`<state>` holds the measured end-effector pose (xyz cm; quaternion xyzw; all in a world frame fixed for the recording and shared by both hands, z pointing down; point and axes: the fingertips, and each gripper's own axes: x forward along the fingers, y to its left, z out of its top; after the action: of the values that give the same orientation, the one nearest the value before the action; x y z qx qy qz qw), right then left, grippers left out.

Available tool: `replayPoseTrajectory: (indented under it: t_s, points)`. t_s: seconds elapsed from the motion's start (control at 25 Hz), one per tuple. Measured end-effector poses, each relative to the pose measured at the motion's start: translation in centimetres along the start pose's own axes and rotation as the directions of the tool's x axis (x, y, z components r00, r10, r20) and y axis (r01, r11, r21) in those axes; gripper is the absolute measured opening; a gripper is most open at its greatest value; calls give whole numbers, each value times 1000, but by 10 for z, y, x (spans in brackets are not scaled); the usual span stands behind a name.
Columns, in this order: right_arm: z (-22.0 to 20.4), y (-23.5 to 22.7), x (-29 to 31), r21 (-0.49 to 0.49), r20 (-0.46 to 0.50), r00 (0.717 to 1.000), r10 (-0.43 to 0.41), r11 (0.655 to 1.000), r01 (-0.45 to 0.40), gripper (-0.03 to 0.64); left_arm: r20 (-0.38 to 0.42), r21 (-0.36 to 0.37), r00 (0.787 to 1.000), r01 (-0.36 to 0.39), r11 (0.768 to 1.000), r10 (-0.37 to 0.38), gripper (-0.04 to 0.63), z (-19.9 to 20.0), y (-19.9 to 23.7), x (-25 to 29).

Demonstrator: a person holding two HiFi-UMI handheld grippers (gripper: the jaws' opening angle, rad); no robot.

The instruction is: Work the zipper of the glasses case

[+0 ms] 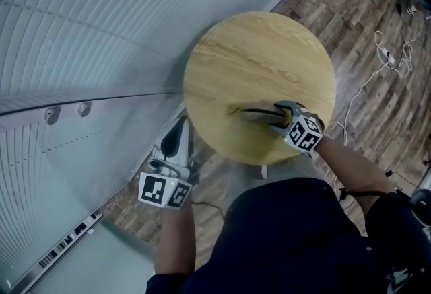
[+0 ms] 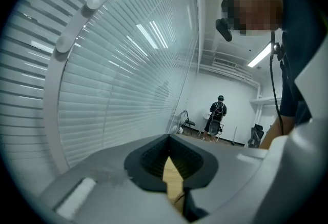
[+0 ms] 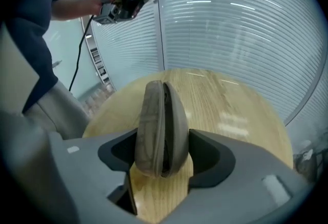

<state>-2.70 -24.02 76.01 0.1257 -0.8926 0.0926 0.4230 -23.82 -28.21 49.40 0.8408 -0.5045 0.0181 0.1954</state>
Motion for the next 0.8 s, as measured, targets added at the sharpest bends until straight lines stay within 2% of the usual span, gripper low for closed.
replayPoseTrajectory:
  t_s: [0.08, 0.2, 0.32, 0.4, 0.52, 0.68, 0.8]
  points:
    - [0, -2, 8, -27, -17, 1000, 14, 1000, -14, 301, -19, 15, 1000, -9, 1000, 9, 2, -4, 2, -3]
    - [8, 0, 18, -63, 12, 999, 40, 997, -39, 308, -40, 21, 997, -61, 998, 62, 2, -8, 15, -10]
    - [6, -7, 34, -75, -14, 999, 38, 996, -39, 331, -56, 22, 994, -92, 996, 93, 2, -12, 27, -10]
    - [5, -8, 42, -43, -14, 999, 41, 998, -41, 336, -75, 34, 993, -89, 995, 91, 2, -19, 27, -10]
    - [9, -8, 43, 1, 33, 999, 23, 1000, -23, 302, -87, 39, 992, -92, 995, 95, 2, -26, 28, -8]
    - [14, 3, 29, 63, 132, 991, -10, 998, 1, 291, -101, 43, 987, -124, 991, 128, 2, -27, 37, -15]
    - [28, 3, 15, 135, 202, 979, -34, 991, 6, 287, -117, 58, 986, -114, 992, 121, 2, -23, 40, -21]
